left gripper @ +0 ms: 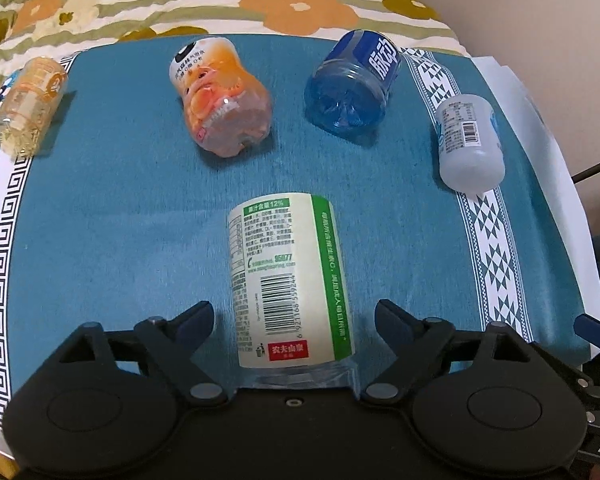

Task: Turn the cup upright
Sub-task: 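Lift the green-labelled cup with the left gripper toward the right gripper, then grasp the green-labelled cup with the right gripper while the left gripper releases it, then rotate the cup upright with the right gripper and lower it onto the cloth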

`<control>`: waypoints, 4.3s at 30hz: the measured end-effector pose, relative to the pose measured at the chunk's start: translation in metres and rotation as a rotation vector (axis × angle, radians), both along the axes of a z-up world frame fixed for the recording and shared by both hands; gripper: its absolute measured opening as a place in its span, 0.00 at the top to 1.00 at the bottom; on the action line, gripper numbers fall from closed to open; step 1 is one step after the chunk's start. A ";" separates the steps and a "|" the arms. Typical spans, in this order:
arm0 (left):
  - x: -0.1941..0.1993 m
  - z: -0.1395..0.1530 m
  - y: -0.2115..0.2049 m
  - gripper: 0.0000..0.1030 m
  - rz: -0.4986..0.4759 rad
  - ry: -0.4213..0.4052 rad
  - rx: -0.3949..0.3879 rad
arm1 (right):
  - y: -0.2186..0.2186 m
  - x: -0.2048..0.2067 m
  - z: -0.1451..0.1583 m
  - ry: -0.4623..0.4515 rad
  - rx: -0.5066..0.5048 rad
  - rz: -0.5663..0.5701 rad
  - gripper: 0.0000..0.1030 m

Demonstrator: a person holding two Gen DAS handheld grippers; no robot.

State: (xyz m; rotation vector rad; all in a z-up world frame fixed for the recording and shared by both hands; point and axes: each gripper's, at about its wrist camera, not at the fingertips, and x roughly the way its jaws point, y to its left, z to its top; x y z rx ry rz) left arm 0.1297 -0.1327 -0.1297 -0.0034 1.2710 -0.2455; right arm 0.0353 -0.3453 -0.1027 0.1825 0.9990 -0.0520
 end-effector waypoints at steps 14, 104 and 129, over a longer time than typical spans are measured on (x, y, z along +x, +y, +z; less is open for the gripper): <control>-0.041 0.053 0.025 0.01 0.101 -0.080 -0.025 | 0.002 0.013 0.046 -0.026 0.042 0.100 0.00; -0.060 0.017 0.177 0.00 0.070 -0.145 -0.063 | 0.150 0.057 -0.023 -0.528 -0.012 0.062 0.28; -0.077 0.026 0.171 0.00 0.095 -0.157 -0.076 | 0.157 0.022 -0.012 -0.456 -0.074 0.106 0.00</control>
